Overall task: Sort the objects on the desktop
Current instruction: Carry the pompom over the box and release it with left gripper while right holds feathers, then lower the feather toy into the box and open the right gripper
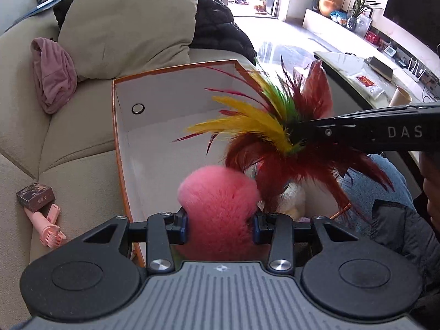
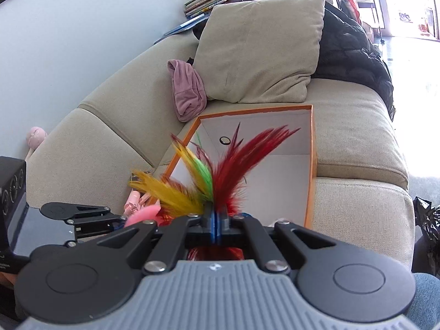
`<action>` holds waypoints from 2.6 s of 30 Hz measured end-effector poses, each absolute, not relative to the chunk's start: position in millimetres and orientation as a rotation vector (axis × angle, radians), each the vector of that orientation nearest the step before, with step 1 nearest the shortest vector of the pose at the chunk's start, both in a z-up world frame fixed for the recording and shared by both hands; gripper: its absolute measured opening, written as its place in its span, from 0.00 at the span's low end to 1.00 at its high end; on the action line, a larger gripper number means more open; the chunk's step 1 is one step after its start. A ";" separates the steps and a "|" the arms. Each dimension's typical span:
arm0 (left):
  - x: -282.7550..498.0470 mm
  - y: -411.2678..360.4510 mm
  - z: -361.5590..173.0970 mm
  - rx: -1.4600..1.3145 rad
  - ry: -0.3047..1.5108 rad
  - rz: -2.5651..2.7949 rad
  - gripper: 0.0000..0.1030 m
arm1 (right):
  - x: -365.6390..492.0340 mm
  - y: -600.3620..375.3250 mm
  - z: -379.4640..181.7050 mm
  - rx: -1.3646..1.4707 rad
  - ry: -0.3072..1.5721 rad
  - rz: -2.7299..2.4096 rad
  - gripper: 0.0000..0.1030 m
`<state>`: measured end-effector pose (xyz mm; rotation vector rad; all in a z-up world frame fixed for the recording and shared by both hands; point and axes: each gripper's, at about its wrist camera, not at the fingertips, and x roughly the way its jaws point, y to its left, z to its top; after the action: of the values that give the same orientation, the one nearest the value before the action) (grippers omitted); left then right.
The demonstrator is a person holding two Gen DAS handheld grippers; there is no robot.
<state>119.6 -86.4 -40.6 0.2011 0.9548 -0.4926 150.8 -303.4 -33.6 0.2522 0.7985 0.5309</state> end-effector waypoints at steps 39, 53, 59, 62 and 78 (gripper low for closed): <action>135.5 -67.9 -51.7 0.202 1.081 -0.461 0.46 | 157.7 -304.9 -51.9 0.313 0.879 0.550 0.01; 134.7 7.3 -9.5 -0.004 0.942 -0.275 0.46 | 185.6 -252.4 -42.3 0.303 0.871 0.674 0.00; 138.3 25.6 -21.8 -0.048 0.974 -0.246 0.46 | 187.9 -243.2 -40.6 0.296 0.879 0.685 0.00; 141.3 30.2 -27.9 -0.071 0.982 -0.243 0.46 | 184.4 -244.0 -31.8 0.298 0.860 0.702 0.00; 134.5 45.4 -32.5 -0.106 0.984 -0.227 0.45 | 196.9 -204.4 -81.4 0.214 1.008 0.679 0.00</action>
<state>134.5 45.4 -32.5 -0.1058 0.9843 -0.2274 196.9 -204.4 -81.4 0.2140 1.0079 0.6794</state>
